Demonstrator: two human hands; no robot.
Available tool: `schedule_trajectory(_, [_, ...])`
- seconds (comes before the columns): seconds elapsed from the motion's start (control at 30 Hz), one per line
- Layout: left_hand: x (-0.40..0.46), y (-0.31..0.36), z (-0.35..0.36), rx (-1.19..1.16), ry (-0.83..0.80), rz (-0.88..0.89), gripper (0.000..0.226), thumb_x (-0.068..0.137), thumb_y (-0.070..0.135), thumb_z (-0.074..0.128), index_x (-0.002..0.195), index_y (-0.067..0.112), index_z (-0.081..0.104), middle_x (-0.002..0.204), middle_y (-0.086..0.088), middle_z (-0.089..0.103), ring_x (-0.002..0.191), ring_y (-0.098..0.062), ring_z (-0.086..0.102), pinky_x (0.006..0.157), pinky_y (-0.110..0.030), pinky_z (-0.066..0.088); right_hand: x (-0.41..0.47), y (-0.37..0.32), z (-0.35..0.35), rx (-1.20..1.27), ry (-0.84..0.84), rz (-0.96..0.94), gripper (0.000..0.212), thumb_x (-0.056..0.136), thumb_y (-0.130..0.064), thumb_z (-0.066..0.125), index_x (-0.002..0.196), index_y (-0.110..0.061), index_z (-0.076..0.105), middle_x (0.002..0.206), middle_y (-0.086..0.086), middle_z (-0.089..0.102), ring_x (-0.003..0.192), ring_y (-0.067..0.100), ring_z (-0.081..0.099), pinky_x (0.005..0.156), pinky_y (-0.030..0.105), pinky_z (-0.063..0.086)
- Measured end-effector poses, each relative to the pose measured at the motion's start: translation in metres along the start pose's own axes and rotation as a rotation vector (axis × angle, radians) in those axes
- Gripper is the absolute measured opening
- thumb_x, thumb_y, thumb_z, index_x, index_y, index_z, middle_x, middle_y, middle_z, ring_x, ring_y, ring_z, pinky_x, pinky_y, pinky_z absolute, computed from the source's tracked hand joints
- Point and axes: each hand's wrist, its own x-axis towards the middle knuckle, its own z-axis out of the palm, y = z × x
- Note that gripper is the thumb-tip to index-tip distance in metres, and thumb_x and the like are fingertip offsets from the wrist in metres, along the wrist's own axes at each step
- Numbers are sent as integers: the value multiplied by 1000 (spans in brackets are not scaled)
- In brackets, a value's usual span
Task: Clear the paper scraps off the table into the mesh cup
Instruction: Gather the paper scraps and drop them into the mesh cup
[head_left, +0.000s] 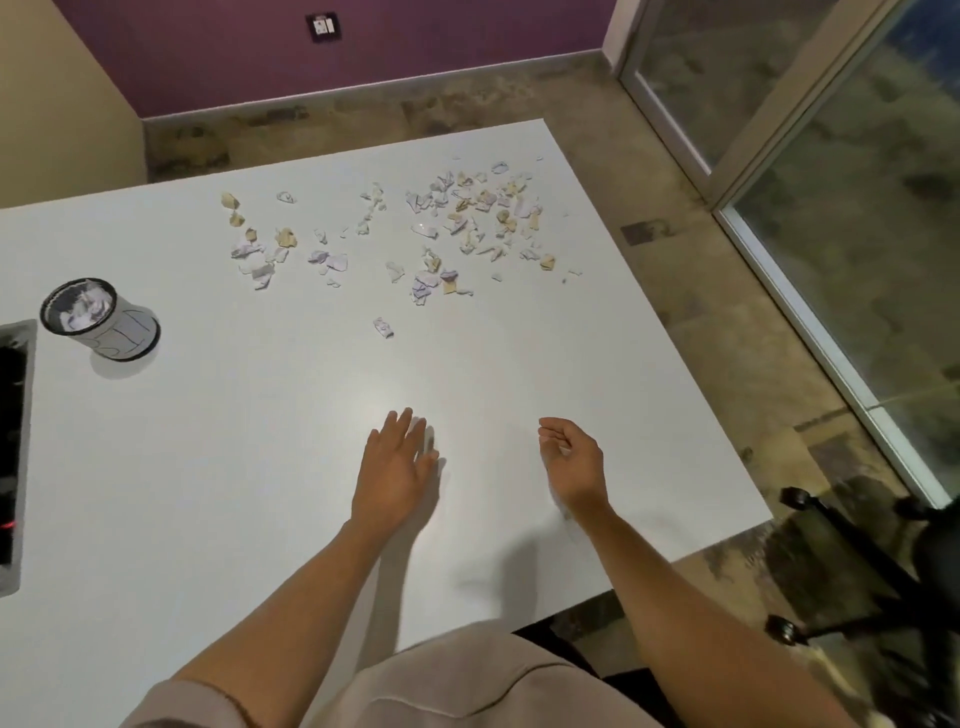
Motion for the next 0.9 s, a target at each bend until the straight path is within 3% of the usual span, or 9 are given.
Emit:
schedule_trajectory(0.1, [-12,10,14,67,-81,51,70,94,51,20,142,6,46,152,-15,38,142,-37,31,108,-50,31,-8,15,-25,-44,12,-14,20,95,-13,56,110,-13,69,104,2,71,95,14,65,92,32,52])
schedule_trajectory(0.23, [-27,17,35,104,-201,2,82,89,60,8,152,11,28,161,-13,18,149,-35,13,115,-52,21,-12,26,-51,-269,-11,-38,26,95,-11,51,112,-10,70,113,2,69,106,17,62,98,31,48])
schedule_trajectory(0.3, [-33,17,46,138,-265,-37,90,84,66,-3,155,13,13,164,-10,1,151,-32,-1,119,-52,8,-15,34,-60,-357,-53,-54,27,94,-12,52,115,-9,68,116,4,68,108,17,61,99,33,47])
schedule_trajectory(0.43, [-37,21,59,195,-260,-73,106,73,73,-28,155,12,2,162,-9,-10,150,-32,-10,119,-51,-4,-25,53,-71,-418,-206,2,28,89,-24,65,117,-19,65,113,-3,62,94,5,57,80,12,45])
schedule_trajectory(0.57, [-34,21,61,201,-266,-91,109,70,73,-32,155,12,0,162,-10,-11,149,-33,-12,119,-53,-3,-29,71,-68,-608,-332,-191,34,87,-22,69,120,-12,64,116,4,60,106,17,54,94,28,43])
schedule_trajectory(0.67, [-34,22,61,194,-274,-104,103,76,73,-21,155,12,1,162,-9,-11,150,-33,-10,118,-53,-2,-30,72,-63,-689,-319,-299,28,88,-12,68,116,-6,67,110,8,64,103,23,58,90,27,44])
schedule_trajectory(0.77, [-33,21,64,219,-280,-121,77,95,60,8,155,14,-1,162,-9,-12,150,-31,-12,119,-53,-1,-29,67,-55,-731,-276,-442,15,79,8,69,92,3,72,88,15,70,81,31,65,70,36,54])
schedule_trajectory(0.83, [-33,20,64,207,-274,-125,71,101,52,25,155,14,-2,163,-9,-12,150,-31,-12,120,-53,0,-27,62,-51,-741,-266,-455,10,83,9,61,79,3,68,78,15,67,72,30,60,64,36,50])
schedule_trajectory(0.9, [-34,21,63,187,-273,-121,71,102,49,29,155,14,-2,163,-8,-12,150,-30,-12,119,-53,-1,-23,62,-49,-693,-273,-370,19,92,0,52,76,0,63,76,12,62,73,27,55,66,35,43])
